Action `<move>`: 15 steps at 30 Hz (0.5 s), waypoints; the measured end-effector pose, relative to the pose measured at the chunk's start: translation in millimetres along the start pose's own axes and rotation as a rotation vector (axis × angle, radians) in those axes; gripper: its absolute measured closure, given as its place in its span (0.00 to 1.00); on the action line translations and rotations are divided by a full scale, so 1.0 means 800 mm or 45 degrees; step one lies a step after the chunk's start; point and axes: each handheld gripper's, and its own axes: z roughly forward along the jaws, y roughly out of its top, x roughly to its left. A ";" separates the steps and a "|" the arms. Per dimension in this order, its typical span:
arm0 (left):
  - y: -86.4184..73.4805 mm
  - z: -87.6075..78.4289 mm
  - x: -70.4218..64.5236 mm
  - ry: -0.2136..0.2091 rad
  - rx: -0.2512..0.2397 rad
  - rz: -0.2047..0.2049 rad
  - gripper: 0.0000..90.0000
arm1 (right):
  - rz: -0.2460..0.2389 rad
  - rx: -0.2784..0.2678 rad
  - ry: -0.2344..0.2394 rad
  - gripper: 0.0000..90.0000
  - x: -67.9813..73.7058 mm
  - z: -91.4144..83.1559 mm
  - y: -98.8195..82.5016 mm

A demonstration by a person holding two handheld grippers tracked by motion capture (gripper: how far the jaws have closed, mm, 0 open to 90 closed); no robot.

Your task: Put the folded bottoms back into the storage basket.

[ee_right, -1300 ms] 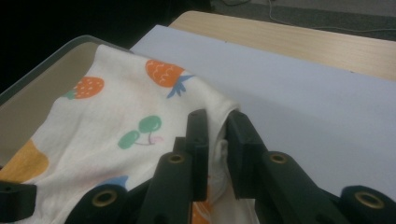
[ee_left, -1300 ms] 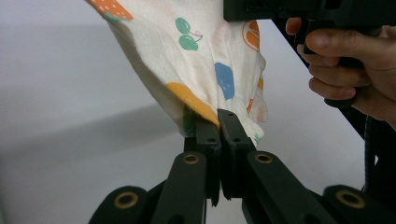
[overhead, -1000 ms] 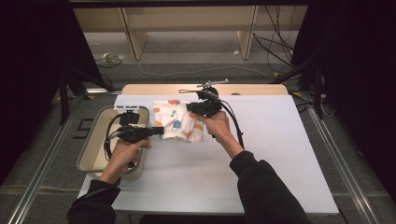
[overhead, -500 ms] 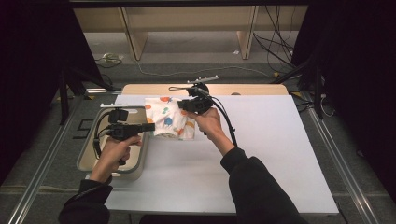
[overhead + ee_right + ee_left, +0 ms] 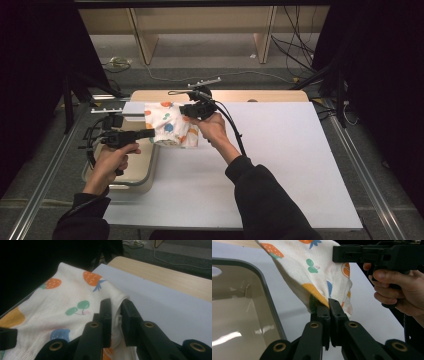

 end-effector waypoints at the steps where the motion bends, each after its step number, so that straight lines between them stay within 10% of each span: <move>1: 0.000 -0.002 0.001 0.001 -0.003 0.000 0.98 | -0.004 0.000 0.001 0.89 0.002 0.001 0.001; 15: 0.004 -0.025 0.016 0.028 -0.029 -0.017 0.98 | -0.019 0.000 0.014 0.89 0.023 0.018 0.013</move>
